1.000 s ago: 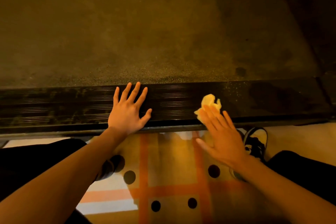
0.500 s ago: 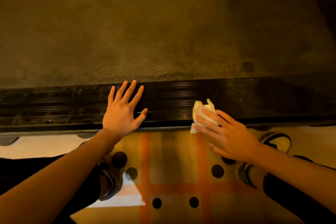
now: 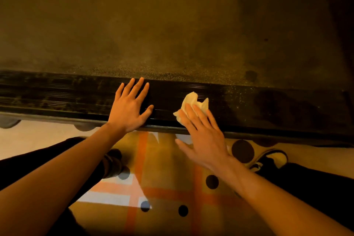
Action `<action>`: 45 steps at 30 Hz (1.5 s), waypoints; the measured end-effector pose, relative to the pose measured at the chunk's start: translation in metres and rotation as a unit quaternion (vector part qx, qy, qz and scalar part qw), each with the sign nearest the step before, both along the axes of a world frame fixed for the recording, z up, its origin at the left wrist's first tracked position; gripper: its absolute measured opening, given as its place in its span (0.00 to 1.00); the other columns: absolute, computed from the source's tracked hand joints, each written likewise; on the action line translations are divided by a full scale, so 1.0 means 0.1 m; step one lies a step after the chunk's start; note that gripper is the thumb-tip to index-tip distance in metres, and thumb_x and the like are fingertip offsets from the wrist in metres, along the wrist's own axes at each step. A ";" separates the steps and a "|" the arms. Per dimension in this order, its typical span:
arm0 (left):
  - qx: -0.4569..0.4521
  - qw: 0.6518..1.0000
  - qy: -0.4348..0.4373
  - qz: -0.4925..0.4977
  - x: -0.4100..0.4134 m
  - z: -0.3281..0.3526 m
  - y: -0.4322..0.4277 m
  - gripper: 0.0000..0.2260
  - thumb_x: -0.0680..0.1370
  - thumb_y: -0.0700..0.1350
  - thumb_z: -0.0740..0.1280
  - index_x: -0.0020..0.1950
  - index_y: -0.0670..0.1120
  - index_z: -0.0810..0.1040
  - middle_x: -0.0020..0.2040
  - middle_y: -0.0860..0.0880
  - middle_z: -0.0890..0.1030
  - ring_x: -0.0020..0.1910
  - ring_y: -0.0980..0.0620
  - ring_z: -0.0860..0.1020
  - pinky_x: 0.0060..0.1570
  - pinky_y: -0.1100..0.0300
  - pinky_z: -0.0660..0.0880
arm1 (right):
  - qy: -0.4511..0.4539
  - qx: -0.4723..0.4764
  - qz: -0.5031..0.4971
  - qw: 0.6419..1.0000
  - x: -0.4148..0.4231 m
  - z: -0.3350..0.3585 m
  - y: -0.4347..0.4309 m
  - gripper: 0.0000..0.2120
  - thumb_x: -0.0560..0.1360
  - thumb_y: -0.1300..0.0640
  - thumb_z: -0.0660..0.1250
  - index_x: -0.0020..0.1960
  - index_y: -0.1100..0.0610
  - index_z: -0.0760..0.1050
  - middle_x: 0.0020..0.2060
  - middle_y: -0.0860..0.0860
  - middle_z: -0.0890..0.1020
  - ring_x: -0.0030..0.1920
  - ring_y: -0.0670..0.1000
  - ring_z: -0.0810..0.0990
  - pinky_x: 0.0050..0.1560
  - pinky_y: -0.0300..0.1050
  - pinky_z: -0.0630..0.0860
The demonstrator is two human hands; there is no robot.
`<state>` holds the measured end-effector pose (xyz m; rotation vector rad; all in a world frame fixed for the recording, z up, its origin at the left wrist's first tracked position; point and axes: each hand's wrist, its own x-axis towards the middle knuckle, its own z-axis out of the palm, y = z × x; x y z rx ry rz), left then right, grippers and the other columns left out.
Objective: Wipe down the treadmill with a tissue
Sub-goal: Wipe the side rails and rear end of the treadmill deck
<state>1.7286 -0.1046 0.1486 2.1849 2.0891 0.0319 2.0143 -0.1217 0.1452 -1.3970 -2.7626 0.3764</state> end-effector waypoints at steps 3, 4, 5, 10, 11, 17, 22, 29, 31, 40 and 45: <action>-0.006 0.999 -0.039 -0.032 0.26 0.04 0.02 0.32 0.83 0.62 0.49 0.83 0.47 0.62 0.83 0.45 0.59 0.83 0.42 0.54 0.80 0.41 0.48 | -0.037 0.015 -0.033 0.999 0.43 -0.02 0.03 0.39 0.82 0.31 0.49 0.85 0.51 0.50 0.84 0.50 0.51 0.84 0.51 0.45 0.82 0.59 0.52; -0.004 0.998 -0.050 -0.046 0.35 0.04 0.05 0.31 0.83 0.62 0.49 0.82 0.47 0.63 0.83 0.45 0.60 0.83 0.42 0.54 0.80 0.40 0.49 | -0.043 0.016 -0.064 0.997 0.56 -0.01 0.03 0.39 0.82 0.31 0.48 0.85 0.51 0.50 0.84 0.50 0.51 0.84 0.51 0.45 0.82 0.59 0.53; -0.001 0.997 -0.056 -0.060 0.43 0.04 0.11 0.31 0.83 0.62 0.48 0.82 0.48 0.64 0.83 0.45 0.60 0.83 0.41 0.55 0.80 0.40 0.49 | -0.045 0.013 -0.097 0.994 0.64 0.00 0.02 0.39 0.82 0.30 0.47 0.85 0.51 0.49 0.84 0.51 0.50 0.84 0.51 0.45 0.82 0.59 0.54; -0.006 0.996 -0.023 -0.081 0.63 -0.03 0.26 0.33 0.83 0.64 0.45 0.85 0.50 0.56 0.85 0.46 0.54 0.84 0.43 0.49 0.81 0.40 0.45 | -0.011 -0.003 -0.182 0.983 0.21 0.04 0.01 0.43 0.81 0.28 0.41 0.84 0.57 0.52 0.84 0.56 0.50 0.84 0.58 0.46 0.82 0.58 0.53; -0.004 0.996 -0.018 -0.083 0.64 -0.05 0.25 0.33 0.82 0.65 0.45 0.85 0.50 0.56 0.85 0.46 0.53 0.84 0.43 0.49 0.81 0.40 0.45 | -0.009 -0.006 -0.180 0.984 0.11 0.03 0.03 0.43 0.81 0.28 0.41 0.84 0.57 0.51 0.84 0.57 0.47 0.84 0.58 0.45 0.83 0.57 0.52; 0.006 0.996 -0.027 -0.081 0.64 -0.07 0.25 0.34 0.82 0.65 0.47 0.84 0.49 0.58 0.84 0.44 0.56 0.84 0.42 0.50 0.81 0.38 0.45 | -0.068 0.000 -0.114 0.991 0.23 0.04 0.10 0.41 0.82 0.31 0.42 0.85 0.57 0.46 0.84 0.56 0.47 0.84 0.55 0.42 0.81 0.56 0.56; 0.020 0.996 -0.026 -0.088 0.64 -0.10 0.24 0.35 0.82 0.66 0.48 0.84 0.48 0.59 0.84 0.43 0.57 0.83 0.41 0.51 0.81 0.37 0.45 | -0.040 -0.018 -0.133 0.990 0.09 0.09 0.26 0.44 0.80 0.29 0.38 0.84 0.59 0.49 0.84 0.57 0.50 0.84 0.54 0.43 0.82 0.56 0.53; 0.020 0.995 -0.023 -0.092 0.63 -0.10 0.23 0.34 0.83 0.65 0.50 0.84 0.48 0.58 0.84 0.43 0.57 0.84 0.41 0.51 0.80 0.36 0.46 | -0.048 -0.018 -0.117 0.992 0.02 0.08 0.64 0.45 0.78 0.28 0.34 0.85 0.57 0.48 0.84 0.55 0.49 0.84 0.53 0.43 0.83 0.55 0.48; 0.021 0.995 -0.020 -0.093 0.63 -0.10 0.23 0.34 0.82 0.65 0.50 0.84 0.48 0.58 0.84 0.43 0.57 0.84 0.41 0.51 0.80 0.36 0.46 | -0.078 -0.004 -0.147 0.986 0.44 0.10 0.62 0.46 0.78 0.27 0.34 0.85 0.56 0.47 0.84 0.54 0.49 0.84 0.52 0.44 0.83 0.56 0.47; 0.035 0.995 -0.024 -0.096 0.64 -0.13 0.21 0.34 0.83 0.65 0.52 0.84 0.47 0.60 0.84 0.44 0.58 0.83 0.40 0.54 0.80 0.34 0.48 | -0.012 -0.048 -0.151 0.987 -0.25 0.12 0.59 0.51 0.75 0.24 0.36 0.85 0.58 0.49 0.84 0.56 0.49 0.84 0.54 0.41 0.83 0.57 0.43; 0.031 0.995 -0.018 -0.096 0.64 -0.13 0.22 0.33 0.83 0.63 0.52 0.84 0.49 0.59 0.84 0.44 0.58 0.83 0.40 0.53 0.80 0.34 0.47 | -0.053 -0.007 -0.153 0.987 0.41 0.14 0.67 0.47 0.76 0.24 0.32 0.85 0.53 0.49 0.84 0.52 0.50 0.84 0.50 0.44 0.83 0.57 0.43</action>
